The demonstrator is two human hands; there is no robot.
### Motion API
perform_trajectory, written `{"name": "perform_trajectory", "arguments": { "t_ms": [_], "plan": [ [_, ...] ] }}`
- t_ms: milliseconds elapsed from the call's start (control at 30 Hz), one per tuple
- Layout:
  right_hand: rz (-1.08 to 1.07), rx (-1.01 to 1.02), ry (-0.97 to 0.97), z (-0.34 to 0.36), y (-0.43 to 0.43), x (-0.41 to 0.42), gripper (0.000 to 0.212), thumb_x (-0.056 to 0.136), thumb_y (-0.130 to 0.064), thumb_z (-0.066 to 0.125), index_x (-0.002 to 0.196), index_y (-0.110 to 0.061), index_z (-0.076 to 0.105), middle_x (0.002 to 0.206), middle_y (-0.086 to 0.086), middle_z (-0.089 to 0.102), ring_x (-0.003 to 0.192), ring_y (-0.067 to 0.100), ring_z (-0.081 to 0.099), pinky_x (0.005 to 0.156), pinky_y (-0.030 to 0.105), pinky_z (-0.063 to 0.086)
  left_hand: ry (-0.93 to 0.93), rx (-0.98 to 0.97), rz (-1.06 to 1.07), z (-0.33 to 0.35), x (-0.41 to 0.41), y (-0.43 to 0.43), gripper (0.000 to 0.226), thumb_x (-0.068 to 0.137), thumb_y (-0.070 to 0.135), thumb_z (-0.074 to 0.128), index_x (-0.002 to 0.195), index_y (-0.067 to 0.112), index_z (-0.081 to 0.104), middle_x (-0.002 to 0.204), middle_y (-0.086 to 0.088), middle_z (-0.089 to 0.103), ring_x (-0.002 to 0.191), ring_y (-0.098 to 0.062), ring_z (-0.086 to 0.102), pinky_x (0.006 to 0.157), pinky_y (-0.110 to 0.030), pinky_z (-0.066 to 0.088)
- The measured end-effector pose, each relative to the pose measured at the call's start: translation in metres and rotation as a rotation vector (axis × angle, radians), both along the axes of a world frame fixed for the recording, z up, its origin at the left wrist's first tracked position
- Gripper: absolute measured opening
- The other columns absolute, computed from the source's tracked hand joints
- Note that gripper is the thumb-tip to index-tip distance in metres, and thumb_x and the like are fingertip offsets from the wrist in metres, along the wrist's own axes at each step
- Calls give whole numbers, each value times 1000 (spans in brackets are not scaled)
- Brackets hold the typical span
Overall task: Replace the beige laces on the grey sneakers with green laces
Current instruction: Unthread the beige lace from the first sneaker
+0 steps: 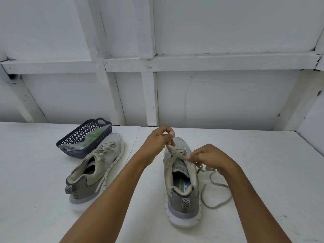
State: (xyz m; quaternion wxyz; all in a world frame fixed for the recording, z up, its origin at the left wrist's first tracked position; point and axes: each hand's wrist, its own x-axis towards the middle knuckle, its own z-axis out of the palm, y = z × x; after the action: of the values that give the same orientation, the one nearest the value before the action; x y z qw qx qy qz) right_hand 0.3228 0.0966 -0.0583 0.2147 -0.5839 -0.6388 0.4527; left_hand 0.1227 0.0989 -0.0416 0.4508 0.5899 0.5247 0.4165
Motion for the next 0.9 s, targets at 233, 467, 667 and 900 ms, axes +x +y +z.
{"name": "perform_trajectory", "arguments": {
  "t_ms": [233, 467, 667, 900],
  "plan": [
    [1, 12, -42, 1, 0, -1, 18, 84, -22, 71, 72, -9, 76, 70, 7, 54, 71, 18, 46, 63, 29, 36, 792, 82, -222, -6, 10, 1, 12, 86, 37, 71, 90, 26, 73, 77, 17, 59, 85, -14, 58, 85, -38, 51],
    [3, 18, -45, 5, -2, 0, 16, 86, -25, 72, 81, -12, 79, 83, 9, 66, 76, 17, 54, 63, 27, 43, 183, 59, -73, -2, 8, -5, 7, 89, 12, 68, 83, 14, 70, 87, 1, 73, 90, -17, 68, 83, -34, 52],
    [1, -4, -38, 6, -3, 0, 30, 85, -30, 73, 92, -1, 75, 81, 7, 61, 74, 16, 53, 60, 26, 41, -414, -54, 11, 4, 4, -6, 22, 100, 0, 44, 82, 10, 52, 61, -5, 48, 51, -20, 52, 66, -35, 54],
    [15, -22, -48, 8, -4, -1, 27, 86, -29, 72, 93, -4, 76, 89, 12, 67, 72, 17, 56, 61, 26, 41, -126, 1, 46, 3, 1, -3, 11, 96, 13, 61, 86, 8, 60, 54, 8, 39, 46, -10, 30, 47, -23, 34]
  ]
}}
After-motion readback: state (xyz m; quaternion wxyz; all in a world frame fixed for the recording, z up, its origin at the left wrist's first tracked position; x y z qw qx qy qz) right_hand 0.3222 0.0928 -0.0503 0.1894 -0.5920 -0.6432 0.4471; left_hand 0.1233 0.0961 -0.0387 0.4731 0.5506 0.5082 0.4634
